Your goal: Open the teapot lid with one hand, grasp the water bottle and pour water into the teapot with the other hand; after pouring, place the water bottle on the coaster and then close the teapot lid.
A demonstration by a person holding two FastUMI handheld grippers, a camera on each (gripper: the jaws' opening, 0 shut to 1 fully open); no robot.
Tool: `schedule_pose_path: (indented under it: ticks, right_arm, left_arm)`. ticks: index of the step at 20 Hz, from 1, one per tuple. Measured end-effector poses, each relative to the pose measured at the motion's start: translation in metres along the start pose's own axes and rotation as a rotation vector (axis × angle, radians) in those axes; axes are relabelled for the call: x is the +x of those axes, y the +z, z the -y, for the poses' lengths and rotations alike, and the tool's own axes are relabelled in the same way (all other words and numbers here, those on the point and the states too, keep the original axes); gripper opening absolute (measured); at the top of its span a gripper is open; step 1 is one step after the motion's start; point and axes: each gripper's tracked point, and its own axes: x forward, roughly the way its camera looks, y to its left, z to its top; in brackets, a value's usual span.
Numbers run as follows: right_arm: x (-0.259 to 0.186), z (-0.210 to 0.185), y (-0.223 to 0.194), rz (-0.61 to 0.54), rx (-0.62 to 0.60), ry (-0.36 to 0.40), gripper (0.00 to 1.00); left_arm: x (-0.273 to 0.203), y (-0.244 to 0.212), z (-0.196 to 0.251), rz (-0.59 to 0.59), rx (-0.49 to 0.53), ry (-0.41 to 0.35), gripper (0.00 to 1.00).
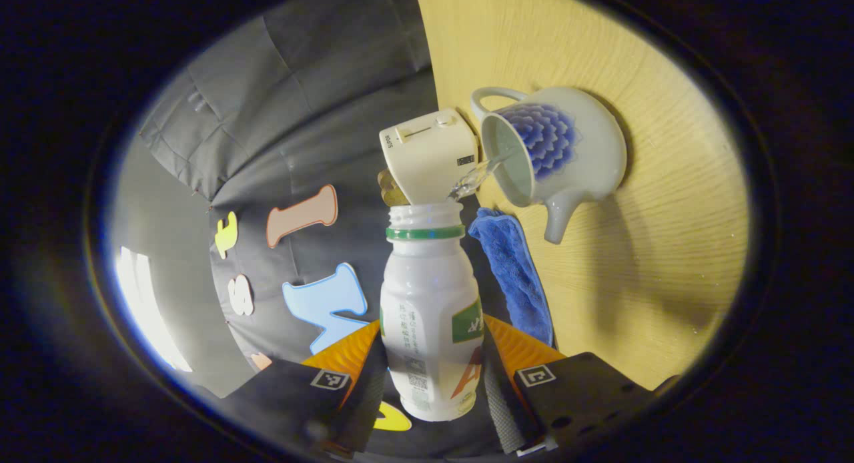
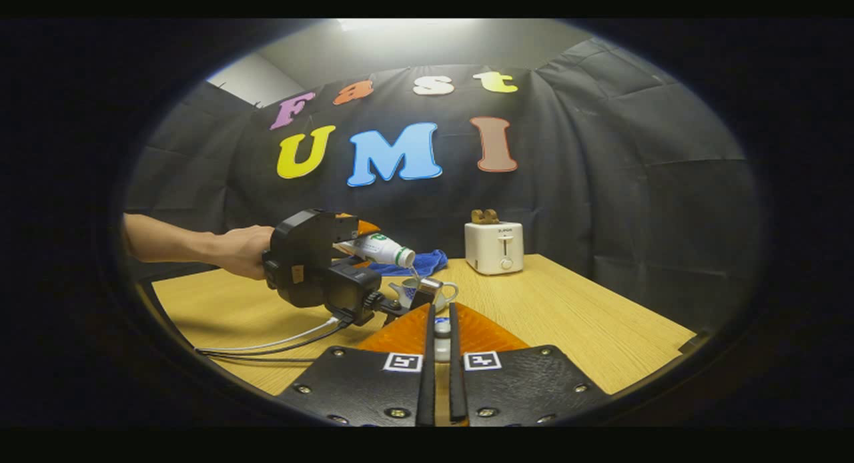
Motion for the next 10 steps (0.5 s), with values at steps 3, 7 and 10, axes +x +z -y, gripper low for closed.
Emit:
schedule_pose_path:
  ticks: [3,7,10]
  right_arm:
    - [0.0,0.0006,0.0003,-0.002,-0.001,0.0,0.08]
    - [-0.0003,0.0001,-0.0005,-0.004,0.001,0.002,0.08]
    - [-0.0008,-0.0005,0.0,-0.002,-0.001,0.004,0.08]
  left_arm:
    - [0.0002,0.0006,-0.0013,0.005,0.023,0.0,0.82]
    - [0.0008,-0.0002,-0.0006,0.006,0.032,-0.007,0.76]
    - [0.0011,-0.0007,-0.0018,0.005,0.048,-0.002,0.76]
